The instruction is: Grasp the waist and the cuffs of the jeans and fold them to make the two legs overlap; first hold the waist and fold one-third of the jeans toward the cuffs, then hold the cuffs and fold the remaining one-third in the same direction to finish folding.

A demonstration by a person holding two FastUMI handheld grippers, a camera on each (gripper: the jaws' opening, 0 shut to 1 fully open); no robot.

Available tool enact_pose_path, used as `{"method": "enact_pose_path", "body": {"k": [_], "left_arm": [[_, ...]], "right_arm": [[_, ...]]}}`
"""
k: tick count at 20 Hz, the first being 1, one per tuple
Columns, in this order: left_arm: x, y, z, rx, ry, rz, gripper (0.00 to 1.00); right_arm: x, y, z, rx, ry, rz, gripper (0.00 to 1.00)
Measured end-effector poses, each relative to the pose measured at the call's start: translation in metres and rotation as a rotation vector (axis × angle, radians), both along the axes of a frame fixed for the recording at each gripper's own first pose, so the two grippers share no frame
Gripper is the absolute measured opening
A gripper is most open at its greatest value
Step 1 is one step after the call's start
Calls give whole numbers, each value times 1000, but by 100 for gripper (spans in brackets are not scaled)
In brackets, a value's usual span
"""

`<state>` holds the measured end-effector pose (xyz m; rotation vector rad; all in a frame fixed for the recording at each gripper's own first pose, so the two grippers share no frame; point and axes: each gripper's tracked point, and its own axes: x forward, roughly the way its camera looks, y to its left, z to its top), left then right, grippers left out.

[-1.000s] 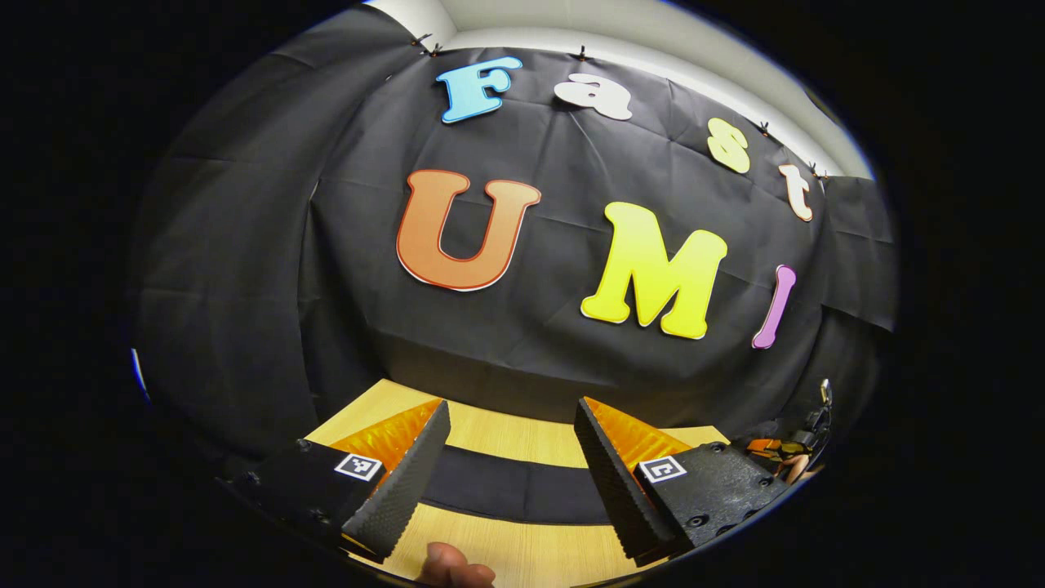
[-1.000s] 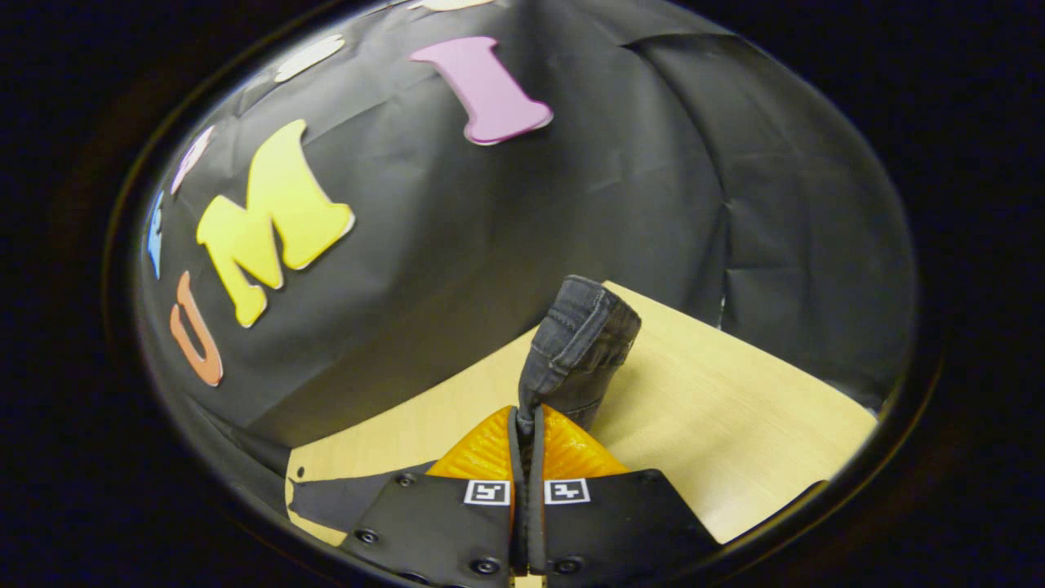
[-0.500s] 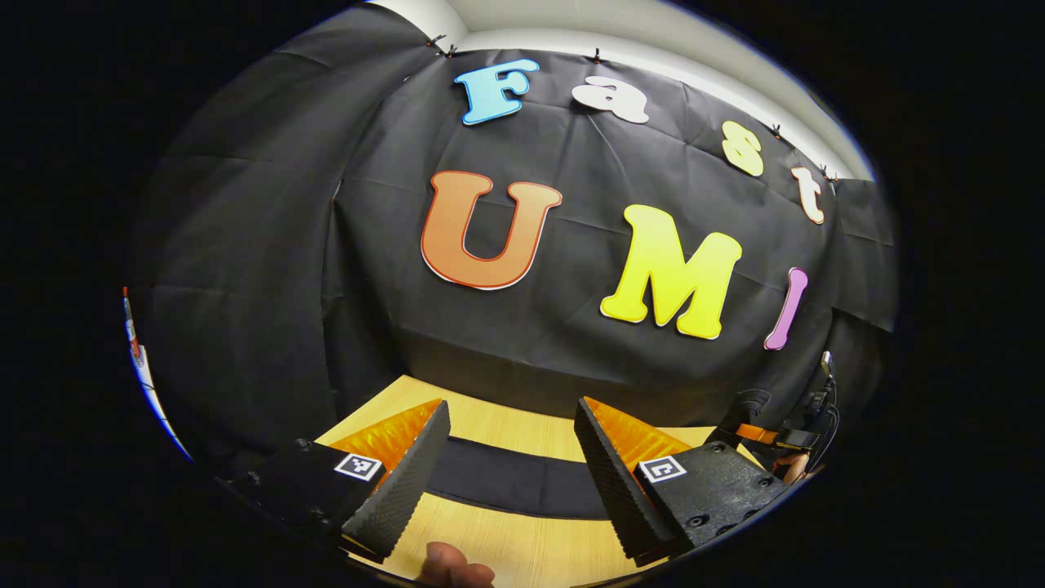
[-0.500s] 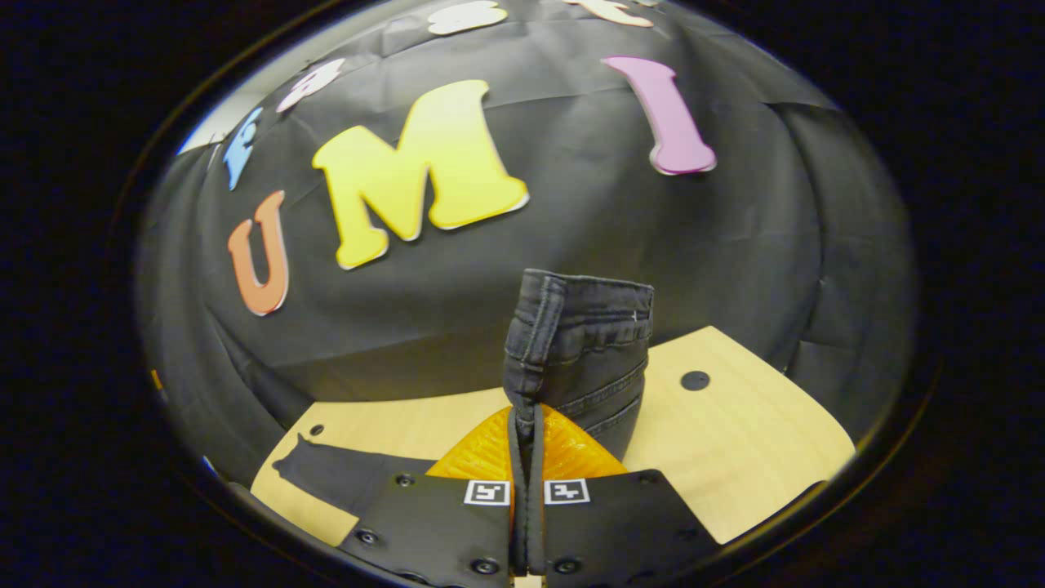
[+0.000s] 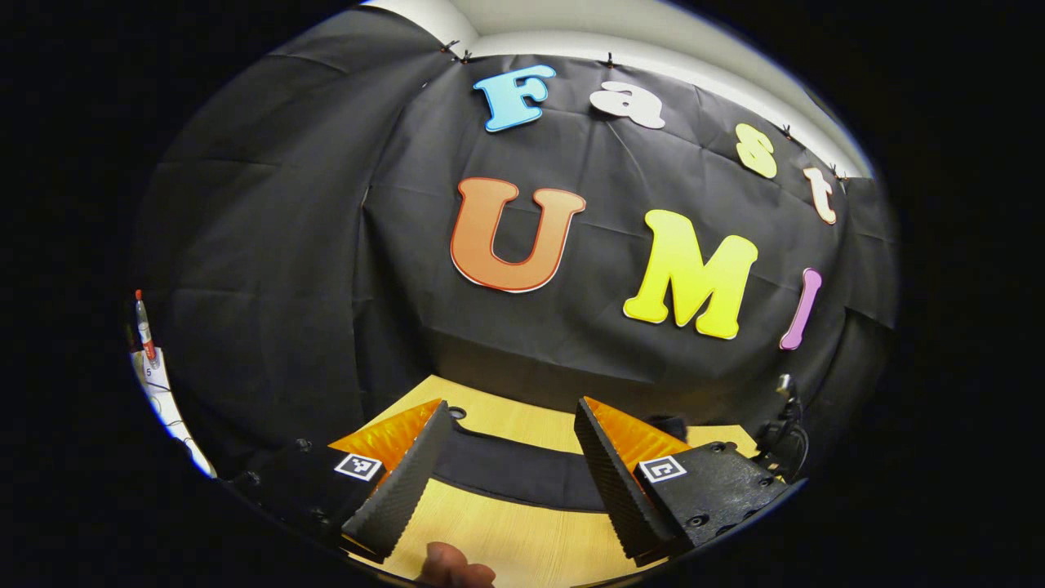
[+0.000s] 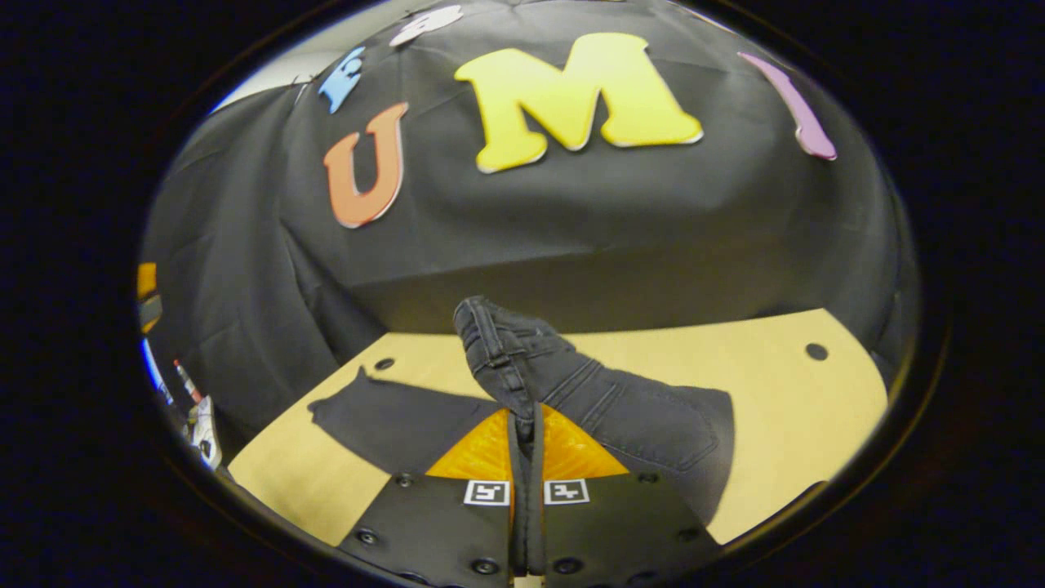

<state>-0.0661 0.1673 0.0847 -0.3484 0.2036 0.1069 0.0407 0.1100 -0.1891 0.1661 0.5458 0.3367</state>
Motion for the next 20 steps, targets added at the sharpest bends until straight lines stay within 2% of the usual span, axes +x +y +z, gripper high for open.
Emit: {"method": "enact_pose_path", "body": {"k": [2, 4, 6, 8, 9, 10, 12, 14, 17, 20], "left_arm": [[-3, 1, -5, -2, 14, 5, 99], [-5, 2, -6, -4, 18, 6, 98], [-8, 2, -5, 2, 19, 5, 98], [-8, 2, -5, -2, 15, 2, 98], [-6, 1, -5, -9, 15, 0, 98], [-5, -1, -5, -16, 13, -2, 98], [-2, -4, -4, -22, 7, -11, 98], [1, -5, -5, -17, 8, -19, 98], [1, -3, -13, -28, 26, -22, 98], [2, -3, -26, -52, 48, -20, 98]], "right_arm": [[-27, 24, -54, -93, 86, 93, 1], [-44, 28, -97, -193, 147, 139, 1], [-42, 41, -102, -177, 134, 127, 1], [-47, 34, -103, -170, 146, 143, 1], [-45, 35, -102, -176, 143, 151, 5], [-44, 36, -103, -184, 142, 155, 3], [-44, 39, -102, -181, 146, 166, 13], [-56, 57, -97, -156, 152, 212, 46], [-61, 68, -90, -190, 123, 241, 96], [-58, 67, -62, -156, 69, 223, 100]]}}
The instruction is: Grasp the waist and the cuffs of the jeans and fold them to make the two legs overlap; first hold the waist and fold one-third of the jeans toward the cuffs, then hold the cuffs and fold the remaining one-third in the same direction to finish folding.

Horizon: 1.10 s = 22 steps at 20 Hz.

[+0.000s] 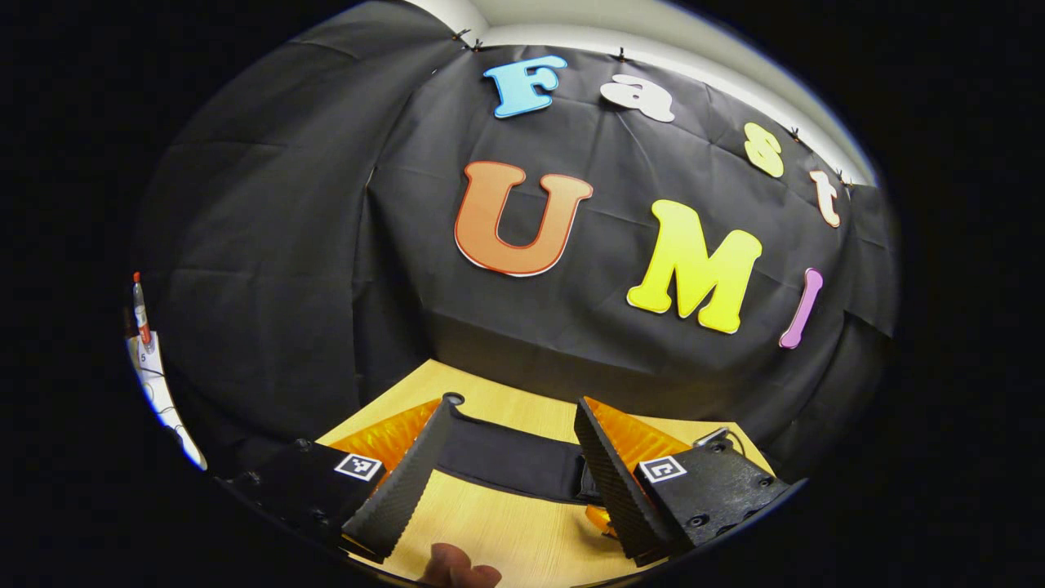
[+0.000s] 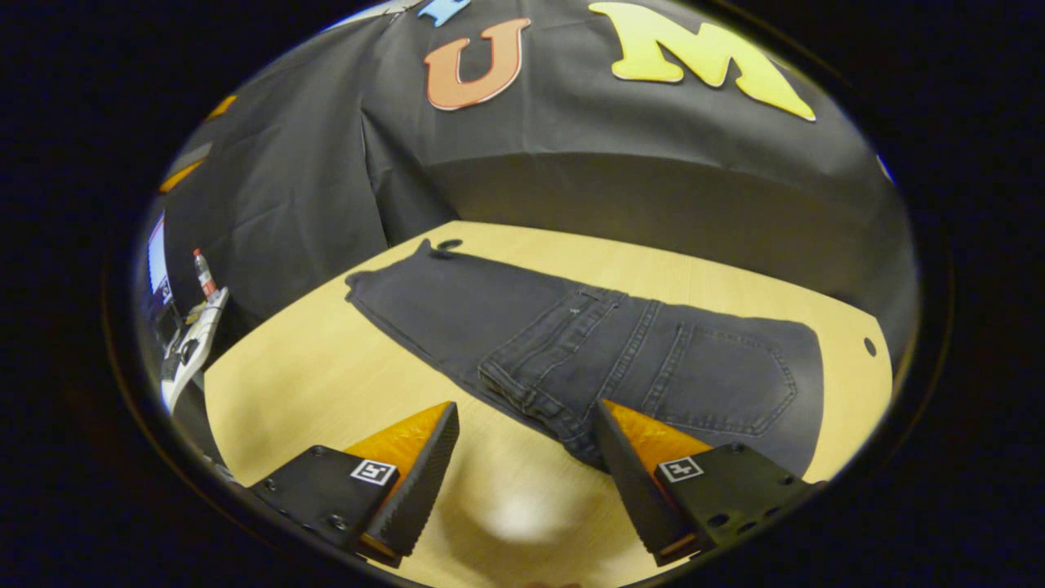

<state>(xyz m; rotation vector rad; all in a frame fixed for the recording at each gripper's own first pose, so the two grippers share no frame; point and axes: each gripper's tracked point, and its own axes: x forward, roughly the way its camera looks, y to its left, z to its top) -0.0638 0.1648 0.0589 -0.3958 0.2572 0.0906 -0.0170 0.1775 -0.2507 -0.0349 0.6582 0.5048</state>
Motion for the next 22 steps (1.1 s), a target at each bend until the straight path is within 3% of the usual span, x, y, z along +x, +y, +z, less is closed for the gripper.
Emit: {"method": "enact_pose_path", "body": {"k": [3, 4, 7, 10, 11, 12, 15, 16, 17, 18, 19, 20, 22], "left_arm": [[7, 1, -16, -29, 22, 3, 99], [10, 1, -25, -42, 36, 4, 99], [20, -1, -55, -129, 95, 2, 99], [36, -1, -97, -285, 170, 21, 99], [42, 3, -112, -352, 199, 41, 99], [47, 5, -126, -430, 223, 63, 99], [64, 20, -172, -693, 306, 167, 99], [70, 22, -185, -776, 324, 197, 99], [76, 21, -197, -853, 344, 224, 99], [81, 18, -211, -923, 360, 249, 99], [87, 19, -222, -973, 372, 272, 99], [89, 20, -231, -1001, 388, 297, 100], [90, 28, -249, -1016, 412, 348, 99]], "right_arm": [[19, -14, 51, 46, -101, -52, 96], [25, -21, 71, 65, -137, -74, 100], [47, -45, 136, 115, -255, -148, 96], [63, -76, 211, 165, -398, -217, 100], [65, -88, 231, 172, -441, -237, 95], [67, -101, 251, 173, -469, -257, 99], [64, -136, 297, 218, -525, -314, 96], [63, -150, 312, 233, -544, -340, 100], [60, -164, 325, 243, -566, -365, 95], [57, -179, 338, 246, -591, -389, 99], [55, -194, 350, 238, -613, -411, 95], [54, -207, 359, 226, -632, -430, 99], [50, -230, 373, 202, -668, -470, 95]]}}
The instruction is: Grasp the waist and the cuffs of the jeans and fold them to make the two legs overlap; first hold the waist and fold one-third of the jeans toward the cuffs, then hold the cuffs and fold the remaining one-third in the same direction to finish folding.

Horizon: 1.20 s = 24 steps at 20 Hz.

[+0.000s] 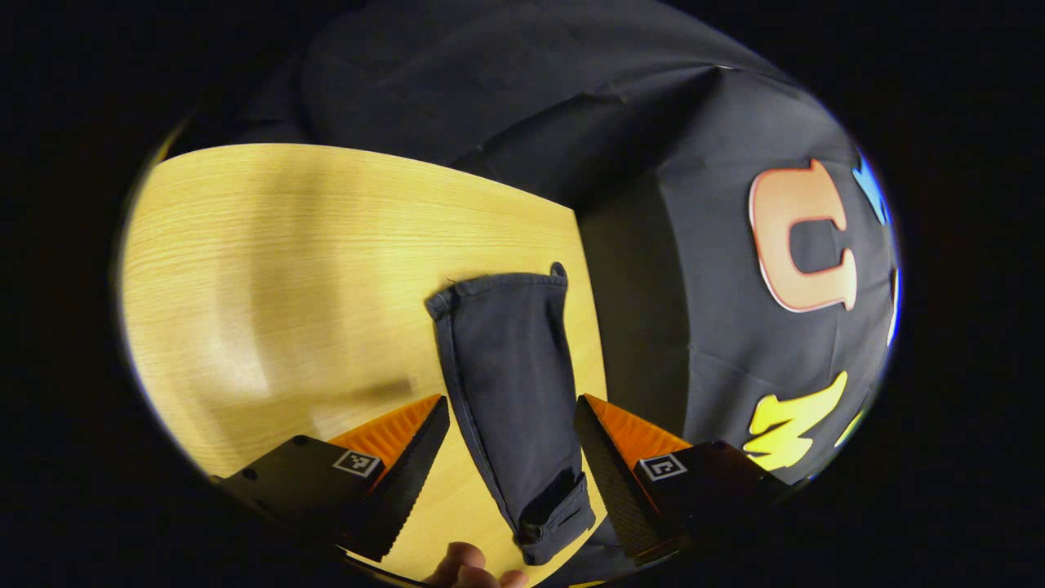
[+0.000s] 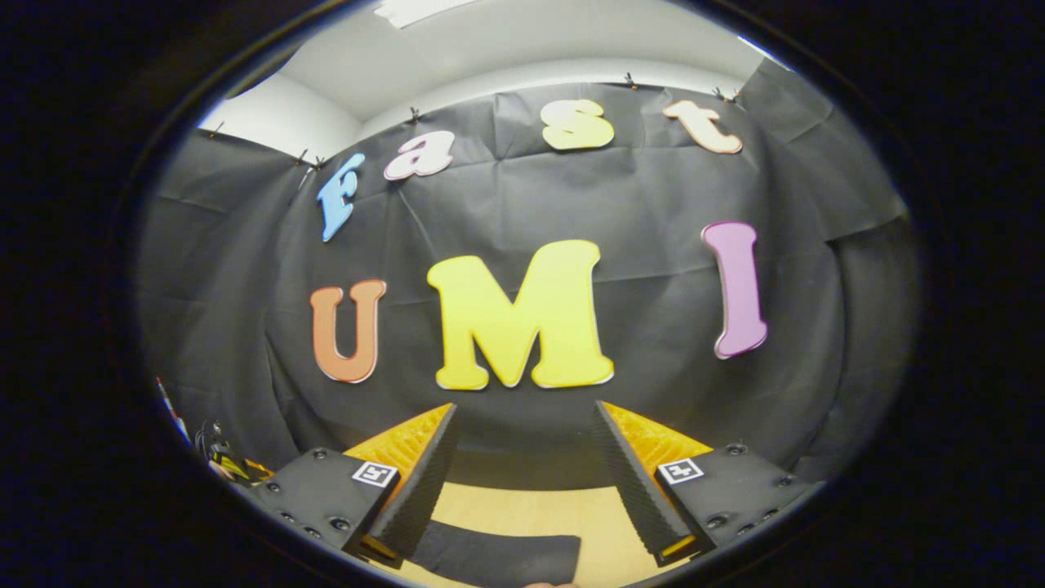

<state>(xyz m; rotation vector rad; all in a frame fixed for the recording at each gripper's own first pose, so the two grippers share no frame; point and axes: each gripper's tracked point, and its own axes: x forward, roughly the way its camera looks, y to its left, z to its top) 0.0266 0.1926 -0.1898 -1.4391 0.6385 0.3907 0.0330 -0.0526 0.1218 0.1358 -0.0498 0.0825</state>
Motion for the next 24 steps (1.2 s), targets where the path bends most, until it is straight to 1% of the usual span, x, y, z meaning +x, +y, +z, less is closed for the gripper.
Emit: {"method": "enact_pose_path", "body": {"k": [1, 3, 5, 7, 8, 11, 12, 16, 17, 18, 19, 20, 21, 22, 23, 24], "left_arm": [[6, 12, -9, -17, 12, 17, 99], [10, 19, -26, -53, 41, 44, 99], [12, 20, -39, -46, 82, 49, 99], [24, 20, -39, -53, 78, 60, 99], [29, 22, -38, -56, 76, 69, 99], [46, 27, -39, -67, 73, 98, 99], [51, 29, -39, -71, 73, 107, 99], [63, 35, -42, -103, 70, 152, 98], [62, 34, -45, -103, 84, 157, 98], [59, 33, -52, -92, 109, 145, 94], [52, 31, -64, -74, 164, 134, 93], [46, 31, -71, -79, 192, 146, 67], [47, 32, -68, -89, 183, 171, 42], [49, 31, -67, -86, 177, 169, 17], [51, 31, -68, -78, 171, 163, 14], [48, 31, -68, -65, 171, 154, 9]], "right_arm": [[-3, -13, 5, -3, -10, -28, 95], [-8, -32, 12, -2, -20, -70, 95], [-10, -48, 15, -2, -19, -103, 95], [-16, -61, 19, -8, -21, -129, 95], [-17, -66, 21, -12, -25, -143, 99], [-22, -81, 22, -18, -23, -174, 100], [-24, -85, 21, -21, -18, -182, 95], [-28, -101, 20, 0, -7, -215, 95], [-28, -104, 20, 9, -4, -218, 95], [-29, -107, 19, 15, -2, -223, 95], [-30, -109, 18, 16, 1, -226, 99], [-31, -110, 17, 16, 2, -228, 99], [-32, -112, 16, 13, 3, -232, 95], [-32, -114, 16, 13, 2, -234, 99], [-34, -116, 18, 13, 2, -237, 95], [-34, -118, 16, 11, 4, -239, 99]]}}
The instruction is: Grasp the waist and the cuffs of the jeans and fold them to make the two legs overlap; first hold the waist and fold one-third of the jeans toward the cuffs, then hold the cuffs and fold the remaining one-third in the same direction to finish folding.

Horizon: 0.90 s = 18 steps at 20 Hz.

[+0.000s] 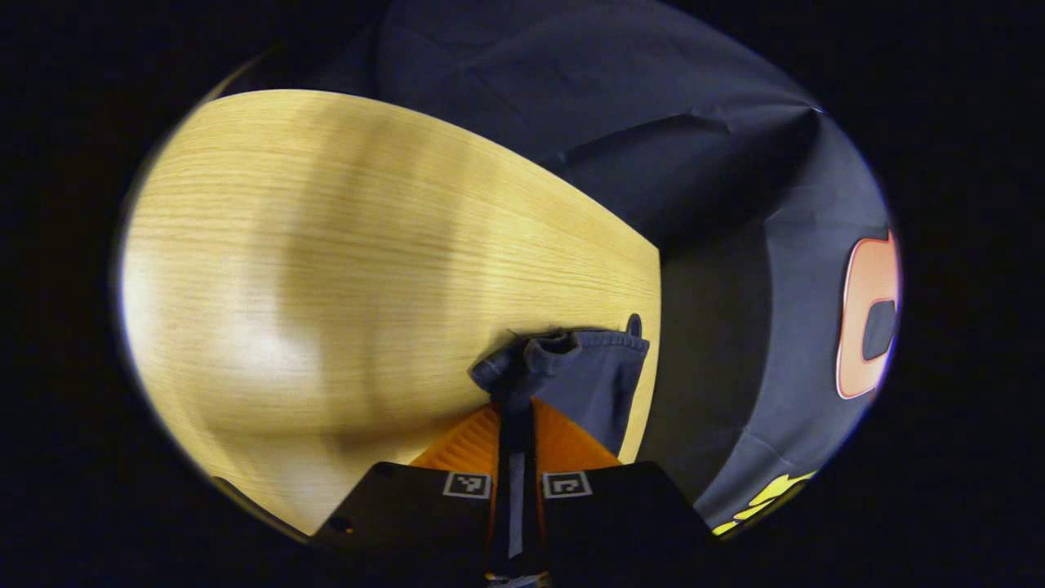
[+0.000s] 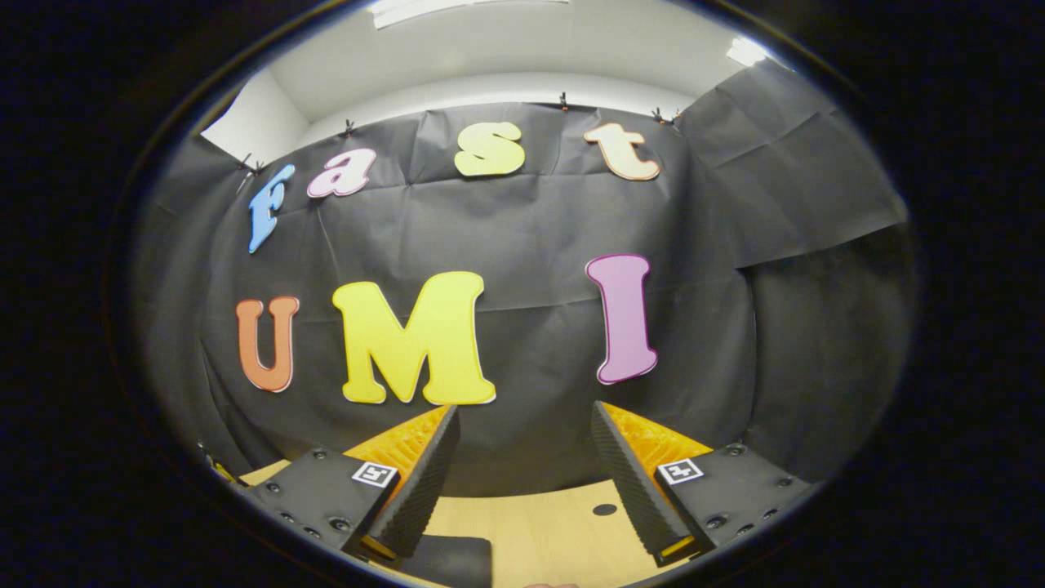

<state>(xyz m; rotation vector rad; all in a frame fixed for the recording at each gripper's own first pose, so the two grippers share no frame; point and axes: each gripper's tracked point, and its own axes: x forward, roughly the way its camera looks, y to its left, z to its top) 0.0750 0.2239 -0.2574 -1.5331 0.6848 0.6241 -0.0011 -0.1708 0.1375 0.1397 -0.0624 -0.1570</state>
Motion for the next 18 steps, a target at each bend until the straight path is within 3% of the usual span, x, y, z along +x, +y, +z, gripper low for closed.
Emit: {"method": "enact_pose_path", "body": {"k": [2, 3, 4, 6, 8, 9, 11, 15, 18], "left_arm": [[-2, -1, -1, 52, 7, -46, 4], [-1, -1, -2, 76, 12, -62, 4], [-1, 1, -2, 91, 19, -74, 4], [-1, 0, 0, 132, 33, -96, 4], [2, 0, 14, 259, 30, -179, 0], [5, 1, 25, 334, 24, -224, 4], [15, 1, 57, 447, -13, -275, 4], [47, -22, 140, 680, -158, -383, 3], [64, -49, 191, 802, -250, -460, 4]], "right_arm": [[0, -5, -5, -7, 14, -12, 99], [-1, -7, -6, -1, 19, -13, 95], [-1, -8, -4, 5, 17, -15, 99], [-2, -11, 0, -10, 9, -19, 96], [-5, -14, 3, -37, 7, -20, 95], [-6, -14, 5, -42, 6, -20, 95], [-10, -18, 7, -40, 4, -24, 100], [-16, -19, 8, -41, 15, -24, 99], [-22, -20, 10, -58, 9, -29, 95]]}}
